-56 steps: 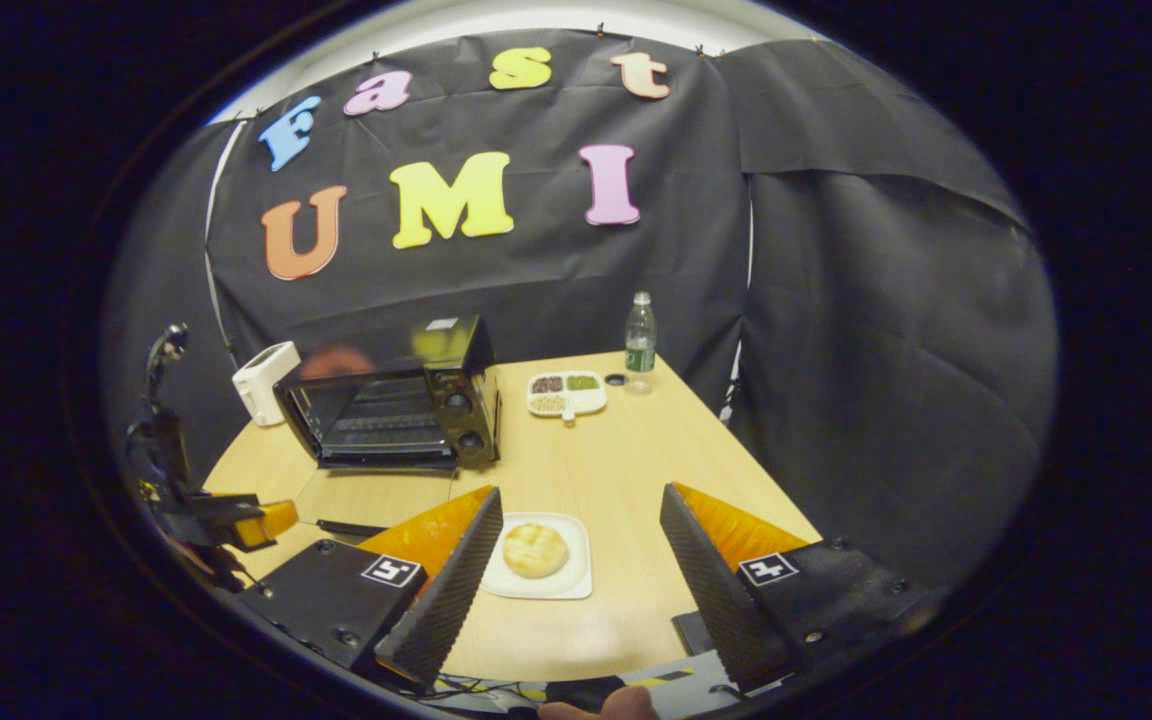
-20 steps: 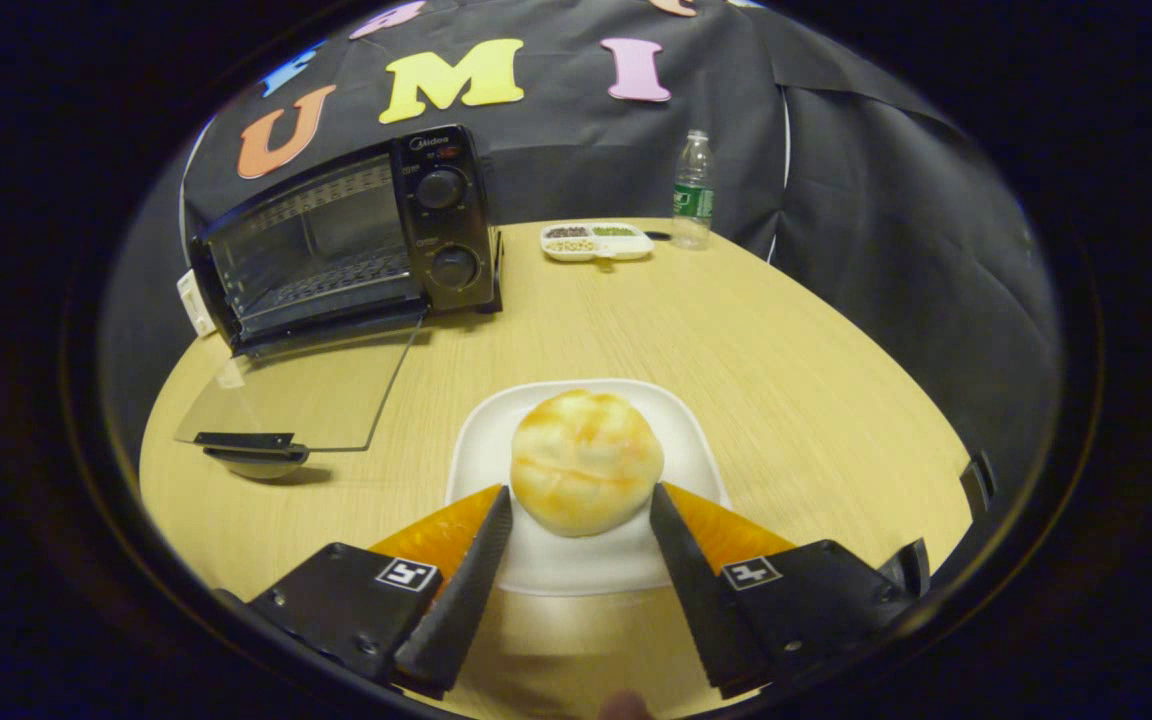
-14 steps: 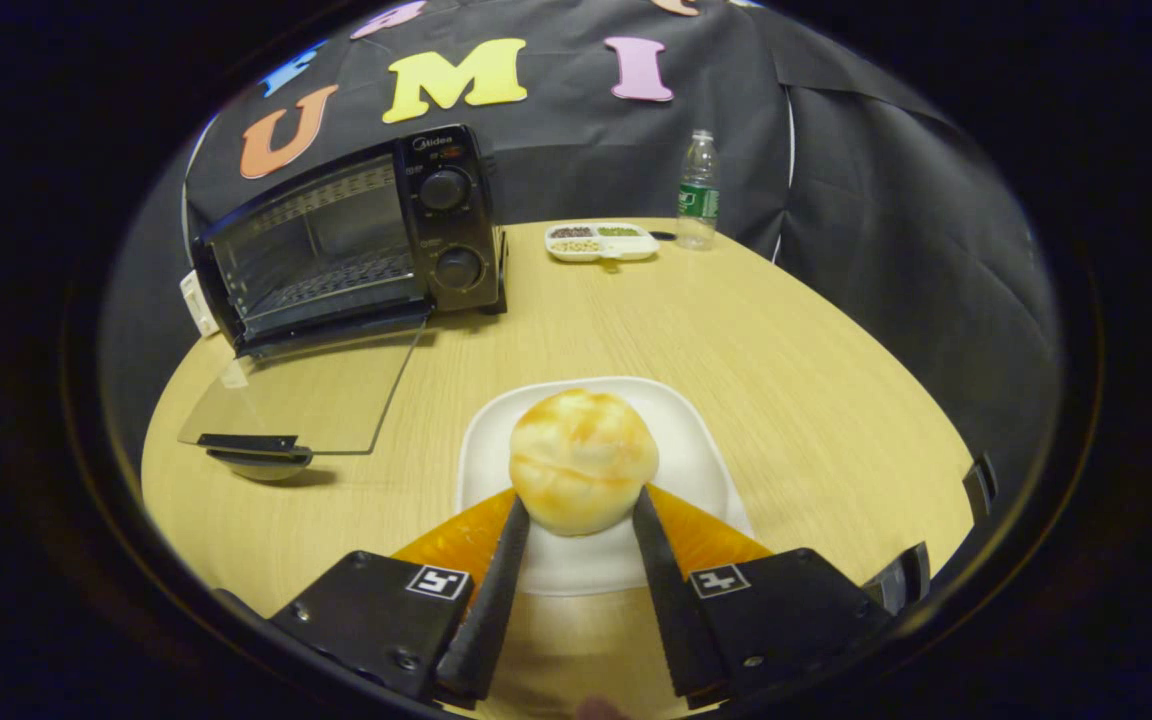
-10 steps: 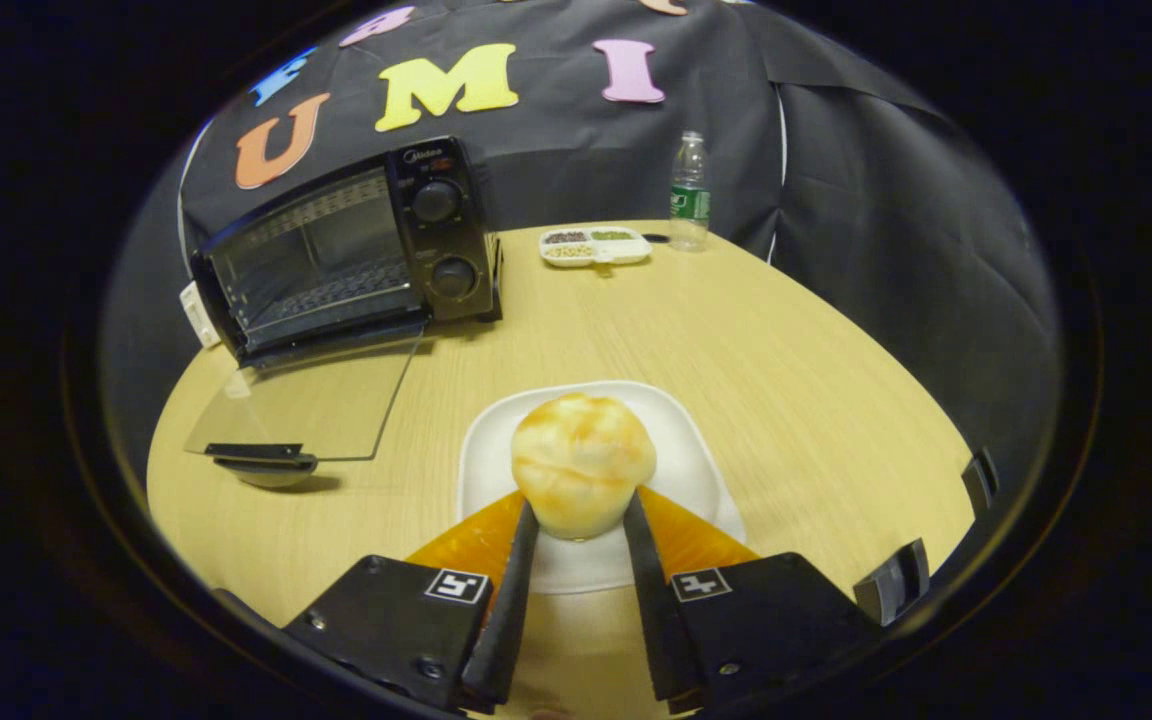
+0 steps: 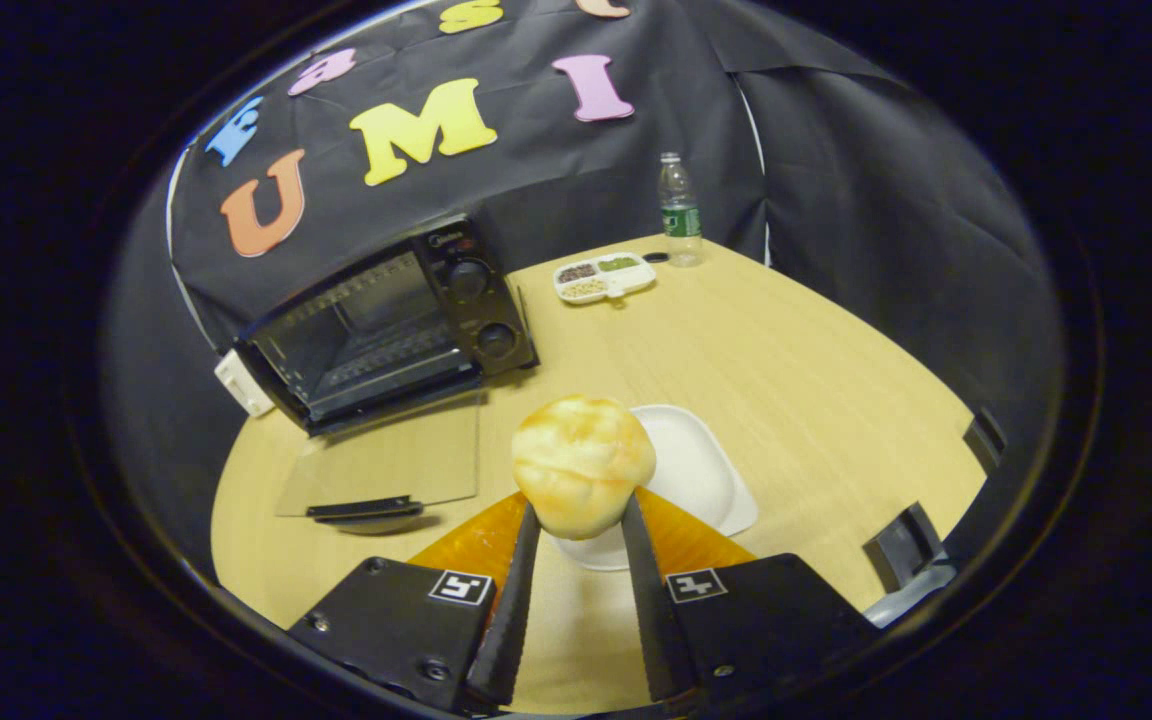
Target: Open the electric oven with the left hand, put the food in, and close the electric oven.
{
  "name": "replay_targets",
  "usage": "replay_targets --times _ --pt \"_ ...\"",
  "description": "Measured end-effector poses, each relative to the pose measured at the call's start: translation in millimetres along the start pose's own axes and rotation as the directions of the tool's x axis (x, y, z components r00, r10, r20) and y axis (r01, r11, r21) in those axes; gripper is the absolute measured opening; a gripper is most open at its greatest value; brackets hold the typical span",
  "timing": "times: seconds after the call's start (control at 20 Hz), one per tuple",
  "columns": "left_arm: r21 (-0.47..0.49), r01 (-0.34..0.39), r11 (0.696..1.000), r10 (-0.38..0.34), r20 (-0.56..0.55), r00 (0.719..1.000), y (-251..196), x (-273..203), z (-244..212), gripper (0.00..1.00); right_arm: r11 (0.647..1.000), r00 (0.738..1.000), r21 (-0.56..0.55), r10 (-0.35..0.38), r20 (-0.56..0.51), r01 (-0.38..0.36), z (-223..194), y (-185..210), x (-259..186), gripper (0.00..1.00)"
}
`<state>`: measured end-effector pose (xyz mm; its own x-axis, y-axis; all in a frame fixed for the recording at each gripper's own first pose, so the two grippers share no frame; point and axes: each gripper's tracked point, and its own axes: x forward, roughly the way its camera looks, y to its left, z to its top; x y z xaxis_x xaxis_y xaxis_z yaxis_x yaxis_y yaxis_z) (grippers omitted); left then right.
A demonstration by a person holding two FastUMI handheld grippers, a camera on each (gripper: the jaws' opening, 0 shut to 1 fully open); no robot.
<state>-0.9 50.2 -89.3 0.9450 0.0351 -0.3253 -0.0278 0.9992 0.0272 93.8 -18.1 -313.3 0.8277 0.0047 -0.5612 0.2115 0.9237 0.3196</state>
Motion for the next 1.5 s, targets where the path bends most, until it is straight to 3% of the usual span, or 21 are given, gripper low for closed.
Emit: replay_targets --times 0.35,0.4,0.45,0.5,0.55,0.6,0.65,0.95,1.5 --pt "-0.016 -0.072 0.997 0.072 -0.003 0.997 35 -18 -2 0.94 0.98 0.983 0.074 0.182 0.02 -0.183 24 110 15 0.48" --pt "-0.019 -0.085 0.996 0.085 -0.007 0.996 41 -21 -2 0.85 0.974 0.979 0.093 0.204 0.024 -0.206 26 125 21 0.49" --pt "-0.022 -0.099 0.995 0.099 -0.013 0.995 46 -25 -4 0.85 0.969 0.975 0.11 0.22 0.027 -0.221 29 137 31 0.49" --pt "-0.023 -0.114 0.993 0.113 -0.019 0.993 51 -30 -5 0.94 0.966 0.973 0.124 0.227 0.03 -0.229 32 147 41 0.48" --pt "-0.024 -0.127 0.992 0.126 -0.026 0.992 56 -33 -6 0.94 0.963 0.973 0.137 0.229 0.038 -0.232 36 158 52 0.48" --pt "-0.026 -0.139 0.99 0.138 -0.035 0.99 61 -36 -8 0.85 0.96 0.972 0.152 0.231 0.048 -0.235 39 167 63 0.48" --pt "-0.029 -0.151 0.988 0.15 -0.047 0.988 64 -41 -10 0.94 0.958 0.973 0.169 0.226 0.054 -0.232 43 176 76 0.48" --pt "-0.023 -0.205 0.978 0.202 -0.096 0.975 78 -55 -22 0.94 0.936 0.979 0.292 0.177 0.099 -0.199 62 207 145 0.48" --pt "0.007 -0.238 0.971 0.236 -0.155 0.959 88 -61 -36 0.94 0.952 0.979 0.272 0.09 0.184 -0.139 79 221 214 0.53"
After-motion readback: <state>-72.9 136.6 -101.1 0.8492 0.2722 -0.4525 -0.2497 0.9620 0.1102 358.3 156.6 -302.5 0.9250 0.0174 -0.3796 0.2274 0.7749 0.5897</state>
